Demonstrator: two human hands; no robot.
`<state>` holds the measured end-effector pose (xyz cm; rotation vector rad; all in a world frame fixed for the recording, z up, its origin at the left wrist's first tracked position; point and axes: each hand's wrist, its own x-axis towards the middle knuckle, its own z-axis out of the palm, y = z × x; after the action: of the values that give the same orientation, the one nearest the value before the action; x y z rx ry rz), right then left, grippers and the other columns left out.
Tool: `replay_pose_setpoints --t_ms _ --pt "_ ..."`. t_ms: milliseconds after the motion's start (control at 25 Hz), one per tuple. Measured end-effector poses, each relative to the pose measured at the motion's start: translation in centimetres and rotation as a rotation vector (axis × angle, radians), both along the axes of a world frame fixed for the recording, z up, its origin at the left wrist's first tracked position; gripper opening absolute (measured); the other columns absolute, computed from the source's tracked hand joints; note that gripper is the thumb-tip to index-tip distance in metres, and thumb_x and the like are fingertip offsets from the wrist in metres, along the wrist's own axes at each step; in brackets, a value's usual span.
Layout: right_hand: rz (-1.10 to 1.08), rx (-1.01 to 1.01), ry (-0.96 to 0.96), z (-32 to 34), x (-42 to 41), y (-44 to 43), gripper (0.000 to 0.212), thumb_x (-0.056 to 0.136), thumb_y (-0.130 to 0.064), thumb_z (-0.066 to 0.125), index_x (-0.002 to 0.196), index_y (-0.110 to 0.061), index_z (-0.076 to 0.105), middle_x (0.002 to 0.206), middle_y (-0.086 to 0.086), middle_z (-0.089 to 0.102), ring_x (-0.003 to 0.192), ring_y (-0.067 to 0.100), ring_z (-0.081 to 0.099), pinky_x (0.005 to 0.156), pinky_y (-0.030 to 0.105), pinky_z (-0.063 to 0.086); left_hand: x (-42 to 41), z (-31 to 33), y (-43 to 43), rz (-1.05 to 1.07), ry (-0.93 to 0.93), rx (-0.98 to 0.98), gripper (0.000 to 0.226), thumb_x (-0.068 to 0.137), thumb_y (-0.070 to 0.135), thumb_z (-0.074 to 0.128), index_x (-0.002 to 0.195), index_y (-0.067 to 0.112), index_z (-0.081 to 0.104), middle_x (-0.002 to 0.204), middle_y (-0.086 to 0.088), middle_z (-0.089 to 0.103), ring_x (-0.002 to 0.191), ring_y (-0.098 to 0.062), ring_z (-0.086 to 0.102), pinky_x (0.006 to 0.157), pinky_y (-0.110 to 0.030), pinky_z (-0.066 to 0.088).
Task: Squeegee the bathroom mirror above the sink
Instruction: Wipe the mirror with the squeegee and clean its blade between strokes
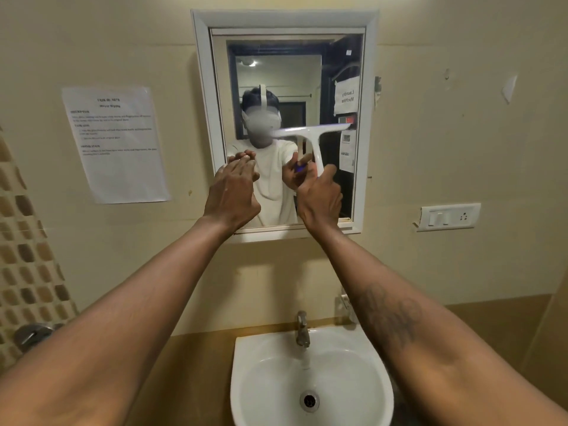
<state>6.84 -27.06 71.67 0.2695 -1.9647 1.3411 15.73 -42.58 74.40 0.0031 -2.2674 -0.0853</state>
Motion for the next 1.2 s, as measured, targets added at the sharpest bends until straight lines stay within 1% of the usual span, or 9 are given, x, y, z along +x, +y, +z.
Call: replay_pose_setpoints --t_ms 200,480,560,640,720,800,960,1080,1200 --pt "0.008 -0.027 0.035 5.2 -1.9 -0.1 0.035 0.108 -0.051 0.038 0.111 -0.016 0.043 0.088 0.002 0.060 0.076 0.021 0.065 0.065 0.041 0.059 -0.5 2.0 -0.1 -0.004 0.028 -0.014 0.067 0.083 0.005 0.061 0.148 0.005 0.046 0.154 -0.014 0.048 0.146 -0.029 0.042 0.124 -0.045 0.030" --pt "-0.050 0.051 -0.030 3.5 -4.0 -0.6 0.036 0.108 -0.050 0.035 0.115 -0.016 0.043 0.093 0.005 0.058 0.082 0.026 0.063 0.069 0.045 0.058 -1.6 2.1 -0.7 0.005 0.035 -0.034 0.063 0.082 0.003 0.059 0.144 0.004 0.048 0.151 -0.015 0.050 0.143 -0.032 0.044 0.122 -0.046 0.032" --pt "-0.074 0.062 -0.023 2.1 -3.9 -0.8 0.035 0.108 -0.050 0.034 0.112 -0.016 0.042 0.089 0.003 0.054 0.077 0.024 0.058 0.065 0.043 0.054 -1.7 1.6 -0.8 -0.002 0.027 -0.035 0.062 0.082 0.003 0.060 0.143 0.004 0.049 0.151 -0.015 0.050 0.143 -0.033 0.045 0.122 -0.047 0.033" --pt "-0.076 0.074 -0.030 0.6 -3.8 -0.8 0.039 0.108 -0.049 0.035 0.118 -0.012 0.044 0.089 0.004 0.054 0.076 0.026 0.057 0.063 0.041 0.050 -1.8 1.1 -0.8 -0.001 0.018 -0.032 0.063 0.082 0.003 0.060 0.144 0.003 0.048 0.152 -0.016 0.049 0.144 -0.033 0.044 0.122 -0.047 0.032" --pt "-0.051 0.089 -0.062 -1.0 -3.7 -0.8 0.040 0.108 -0.048 0.036 0.121 -0.011 0.044 0.093 0.009 0.060 0.082 0.032 0.064 0.067 0.045 0.054 -1.8 0.8 -0.8 0.006 0.003 -0.028 0.066 0.083 0.004 0.060 0.147 0.004 0.046 0.154 -0.016 0.047 0.146 -0.032 0.041 0.123 -0.047 0.031" --pt "-0.037 0.104 -0.100 -3.1 -3.4 -0.7 0.035 0.107 -0.047 0.039 0.116 -0.013 0.043 0.093 0.012 0.062 0.084 0.037 0.067 0.071 0.052 0.057 -1.6 0.6 -0.8 0.013 0.002 -0.028 0.065 0.082 0.004 0.060 0.146 0.004 0.047 0.153 -0.016 0.048 0.145 -0.032 0.042 0.122 -0.046 0.032" --pt "0.000 0.134 -0.135 -9.6 -1.9 -0.6 0.029 0.108 -0.045 0.039 0.110 -0.016 0.043 0.077 0.000 0.054 0.074 0.034 0.066 0.059 0.040 0.049 -1.1 0.3 -0.8 0.015 -0.003 -0.019 0.067 0.081 0.003 0.059 0.147 0.003 0.047 0.153 -0.015 0.048 0.145 -0.031 0.043 0.122 -0.045 0.032" --pt "0.031 0.188 -0.266 -15.3 -0.4 -0.3 0.027 0.108 -0.047 0.036 0.106 -0.020 0.040 0.074 0.000 0.054 0.064 0.026 0.060 0.056 0.041 0.051 -0.8 -0.3 -0.4 0.006 -0.015 -0.010 0.066 0.081 0.003 0.059 0.146 0.002 0.047 0.154 -0.017 0.047 0.147 -0.030 0.040 0.123 -0.045 0.030" --pt "0.010 0.219 -0.351 -18.2 1.1 0.1 0.029 0.107 -0.049 0.035 0.099 -0.022 0.039 0.073 0.000 0.053 0.061 0.024 0.051 0.055 0.036 0.042 -0.3 -0.7 -0.1 0.017 -0.036 -0.017 0.066 0.080 0.003 0.057 0.145 0.001 0.048 0.153 -0.018 0.048 0.146 -0.031 0.041 0.122 -0.044 0.031"
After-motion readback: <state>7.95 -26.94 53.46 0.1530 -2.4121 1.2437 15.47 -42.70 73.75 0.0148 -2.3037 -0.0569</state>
